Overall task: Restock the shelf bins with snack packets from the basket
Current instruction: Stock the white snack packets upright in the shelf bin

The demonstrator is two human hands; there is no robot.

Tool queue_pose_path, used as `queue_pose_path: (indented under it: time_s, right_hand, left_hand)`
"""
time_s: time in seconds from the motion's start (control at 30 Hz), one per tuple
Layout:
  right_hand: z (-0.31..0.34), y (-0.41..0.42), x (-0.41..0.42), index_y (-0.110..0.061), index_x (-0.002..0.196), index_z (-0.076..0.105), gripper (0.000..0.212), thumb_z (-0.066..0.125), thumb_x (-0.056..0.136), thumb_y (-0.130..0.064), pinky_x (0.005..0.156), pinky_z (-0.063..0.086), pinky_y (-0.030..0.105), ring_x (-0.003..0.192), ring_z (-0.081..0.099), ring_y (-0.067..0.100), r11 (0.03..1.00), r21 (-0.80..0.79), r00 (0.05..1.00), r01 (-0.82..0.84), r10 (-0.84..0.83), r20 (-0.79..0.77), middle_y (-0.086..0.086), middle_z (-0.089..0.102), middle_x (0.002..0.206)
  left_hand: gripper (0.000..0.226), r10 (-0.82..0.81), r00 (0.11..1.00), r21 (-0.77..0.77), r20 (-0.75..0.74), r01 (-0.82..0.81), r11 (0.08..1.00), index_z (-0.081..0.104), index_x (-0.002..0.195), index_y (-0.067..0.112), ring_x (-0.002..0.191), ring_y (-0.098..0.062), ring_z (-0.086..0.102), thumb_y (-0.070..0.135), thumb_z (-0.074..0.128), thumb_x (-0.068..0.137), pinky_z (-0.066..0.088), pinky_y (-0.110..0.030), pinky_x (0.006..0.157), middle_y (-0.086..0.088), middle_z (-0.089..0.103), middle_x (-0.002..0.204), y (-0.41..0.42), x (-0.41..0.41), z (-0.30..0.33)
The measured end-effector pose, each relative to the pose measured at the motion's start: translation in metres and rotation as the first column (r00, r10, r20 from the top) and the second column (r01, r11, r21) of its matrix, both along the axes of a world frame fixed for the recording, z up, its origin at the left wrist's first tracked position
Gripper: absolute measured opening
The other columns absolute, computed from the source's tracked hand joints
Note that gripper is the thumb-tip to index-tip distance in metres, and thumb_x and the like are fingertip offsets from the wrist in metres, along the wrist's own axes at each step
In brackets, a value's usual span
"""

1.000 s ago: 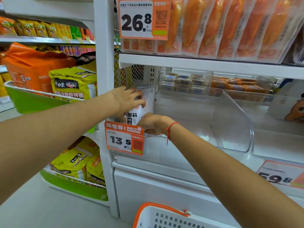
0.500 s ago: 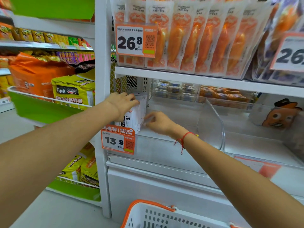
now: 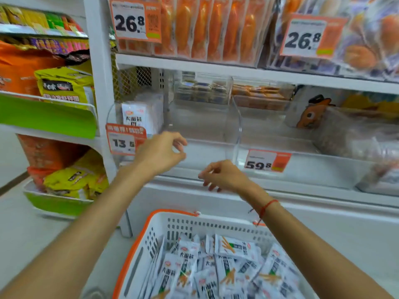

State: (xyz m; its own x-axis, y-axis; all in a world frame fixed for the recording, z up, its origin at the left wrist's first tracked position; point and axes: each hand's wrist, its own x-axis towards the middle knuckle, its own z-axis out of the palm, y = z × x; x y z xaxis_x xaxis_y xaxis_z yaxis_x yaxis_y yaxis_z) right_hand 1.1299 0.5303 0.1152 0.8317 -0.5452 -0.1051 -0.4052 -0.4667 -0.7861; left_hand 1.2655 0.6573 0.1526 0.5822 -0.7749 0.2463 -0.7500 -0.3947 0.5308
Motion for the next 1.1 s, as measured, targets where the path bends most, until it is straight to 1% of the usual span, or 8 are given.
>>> queue_pose_path:
  time_s: [0.17, 0.37, 0.47, 0.57, 0.7, 0.83, 1.0, 1.1]
  right_hand:
    - [-0.069, 0.004, -0.051, -0.009, 0.100, 0.069, 0.020, 0.060, 0.092, -0.025, 0.057, 0.046, 0.017, 0.066, 0.061, 0.008, 0.980, 0.187, 0.967, 0.062, -0.012, -0.256, -0.001, 0.067, 0.081]
    - [-0.178, 0.031, -0.091, -0.002, 0.106, 0.067, 0.026, 0.054, 0.095, -0.021, 0.063, 0.049, 0.025, 0.066, 0.055, 0.016, 0.983, 0.180, 0.881, 0.039, 0.051, -0.470, 0.009, 0.062, 0.087]
    - [-0.225, 0.050, -0.108, -0.010, 0.114, 0.061, 0.030, 0.060, 0.091, -0.029, 0.074, 0.048, 0.030, 0.080, 0.054, 0.018, 0.999, 0.043, 0.884, 0.023, 0.000, -0.467, 0.006, 0.057, 0.094]
    - [-0.249, 0.060, -0.114, -0.017, 0.134, 0.044, 0.055, 0.063, 0.087, -0.040, 0.086, 0.043, 0.029, 0.107, 0.047, 0.021, 0.992, -0.119, 0.897, -0.037, -0.020, -0.442, 0.005, 0.046, 0.117]
    - [-0.259, 0.066, -0.114, -0.022, 0.146, 0.025, 0.069, 0.056, 0.090, -0.046, 0.096, 0.041, 0.037, 0.127, 0.031, 0.029, 0.942, -0.282, 0.860, -0.180, 0.012, -0.511, 0.010, 0.032, 0.136]
    - [-0.263, 0.064, -0.109, -0.021, 0.151, 0.010, 0.080, 0.054, 0.089, -0.049, 0.100, 0.041, 0.044, 0.132, 0.026, 0.032, 0.936, -0.292, 0.805, -0.195, -0.017, -0.593, 0.012, 0.026, 0.143]
    - [-0.254, 0.055, -0.106, -0.021, 0.152, 0.006, 0.089, 0.060, 0.087, -0.048, 0.107, 0.033, 0.046, 0.138, 0.019, 0.034, 0.973, -0.155, 0.781, -0.171, 0.038, -0.623, 0.012, 0.020, 0.150]
    - [-0.253, 0.052, -0.109, -0.023, 0.152, 0.010, 0.080, 0.052, 0.090, -0.052, 0.108, 0.032, 0.047, 0.140, 0.019, 0.034, 0.985, -0.119, 0.788, -0.125, 0.026, -0.615, 0.011, 0.019, 0.152]
  left_hand:
    - [0.021, 0.016, 0.989, 0.101, -0.150, -0.001, 0.995, 0.062, 0.104, 0.034, 0.089, -0.010, 0.062, 0.027, 0.058, 0.085, 0.046, -0.025, 0.076, 0.019, 0.065, 0.097, 0.009, -0.056, -0.093]
    - [0.028, 0.002, 0.970, 0.332, -0.244, 0.082, 0.940, 0.061, 0.115, 0.028, 0.103, -0.014, 0.060, 0.021, 0.046, 0.092, 0.048, -0.025, 0.081, 0.010, 0.061, 0.123, 0.018, -0.099, -0.187]
    - [0.025, 0.035, 0.956, 0.506, -0.291, 0.123, 0.854, 0.059, 0.114, 0.025, 0.100, -0.019, 0.062, 0.020, 0.045, 0.094, 0.041, -0.023, 0.070, 0.004, 0.063, 0.117, 0.034, -0.108, -0.229]
    - [0.029, 0.057, 0.938, 0.692, -0.341, 0.210, 0.690, 0.058, 0.117, 0.020, 0.081, -0.020, 0.063, 0.036, 0.051, 0.094, 0.043, -0.025, 0.063, -0.006, 0.065, 0.090, 0.054, -0.115, -0.260]
    - [0.081, 0.036, 0.938, 0.830, -0.346, 0.288, 0.478, 0.056, 0.124, 0.005, 0.113, -0.024, 0.057, 0.072, 0.049, 0.080, 0.044, -0.029, 0.090, -0.012, 0.059, 0.126, 0.060, -0.132, -0.284]
    - [0.084, -0.019, 0.958, 0.868, -0.285, 0.266, 0.419, 0.059, 0.117, 0.006, 0.118, -0.024, 0.049, 0.077, 0.055, 0.071, 0.045, -0.032, 0.089, -0.011, 0.055, 0.125, 0.052, -0.151, -0.282]
    - [0.074, 0.120, 0.900, 0.797, -0.418, 0.300, 0.524, 0.039, 0.136, 0.004, 0.116, -0.025, 0.054, 0.044, 0.069, 0.081, 0.048, -0.032, 0.087, -0.012, 0.049, 0.135, 0.054, -0.138, -0.270]
    - [0.068, 0.348, 0.640, 0.633, -0.685, 0.287, 0.719, 0.033, 0.134, 0.005, 0.096, -0.024, 0.059, 0.020, 0.071, 0.080, 0.053, -0.033, 0.077, -0.015, 0.054, 0.120, 0.057, -0.115, -0.264]
